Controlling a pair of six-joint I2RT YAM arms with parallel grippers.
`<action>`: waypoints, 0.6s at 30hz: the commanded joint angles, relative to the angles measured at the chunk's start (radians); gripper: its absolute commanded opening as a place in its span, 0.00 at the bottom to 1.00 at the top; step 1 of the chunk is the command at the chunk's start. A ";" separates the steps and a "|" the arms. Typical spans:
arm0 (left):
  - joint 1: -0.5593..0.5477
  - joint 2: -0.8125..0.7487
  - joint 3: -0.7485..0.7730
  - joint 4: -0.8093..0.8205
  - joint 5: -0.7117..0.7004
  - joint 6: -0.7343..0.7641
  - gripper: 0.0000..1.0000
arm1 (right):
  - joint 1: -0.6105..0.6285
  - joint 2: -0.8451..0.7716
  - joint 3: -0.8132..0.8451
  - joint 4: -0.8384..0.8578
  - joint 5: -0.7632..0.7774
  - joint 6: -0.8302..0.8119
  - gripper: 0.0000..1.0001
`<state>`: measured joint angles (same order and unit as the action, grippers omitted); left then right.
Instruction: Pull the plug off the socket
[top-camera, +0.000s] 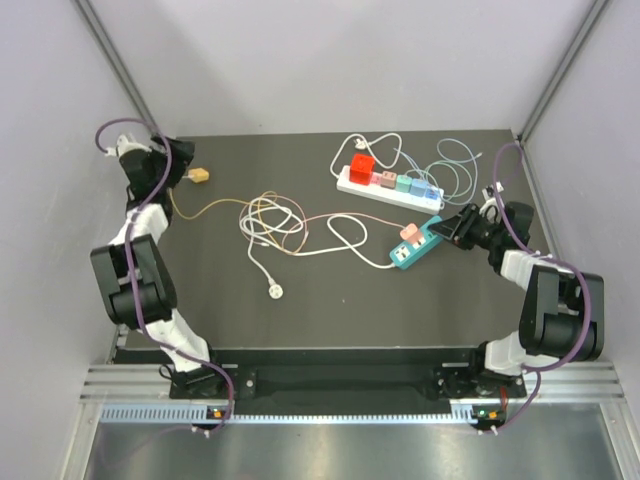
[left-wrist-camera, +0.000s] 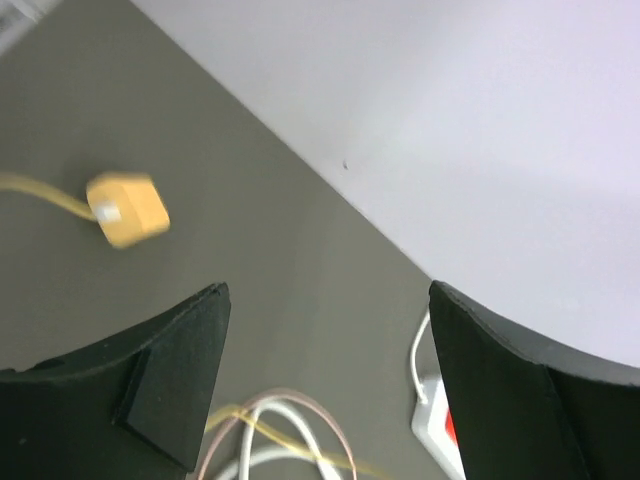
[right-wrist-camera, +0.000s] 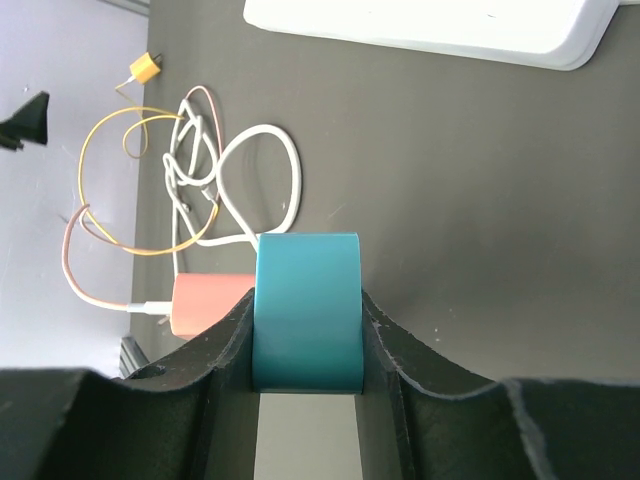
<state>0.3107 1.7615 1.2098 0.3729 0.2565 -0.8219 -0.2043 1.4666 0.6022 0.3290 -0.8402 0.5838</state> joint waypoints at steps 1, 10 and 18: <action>-0.012 -0.091 -0.174 0.001 0.159 -0.012 0.85 | -0.012 -0.025 0.021 0.050 -0.022 -0.024 0.00; -0.116 -0.401 -0.533 0.015 0.328 -0.039 0.85 | -0.012 -0.051 0.015 0.061 -0.025 -0.015 0.00; -0.232 -0.468 -0.628 0.066 0.352 -0.114 0.84 | -0.012 -0.055 0.011 0.068 -0.028 -0.004 0.00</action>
<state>0.1097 1.2919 0.5987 0.3668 0.5732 -0.8986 -0.2058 1.4570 0.6022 0.3298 -0.8413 0.5850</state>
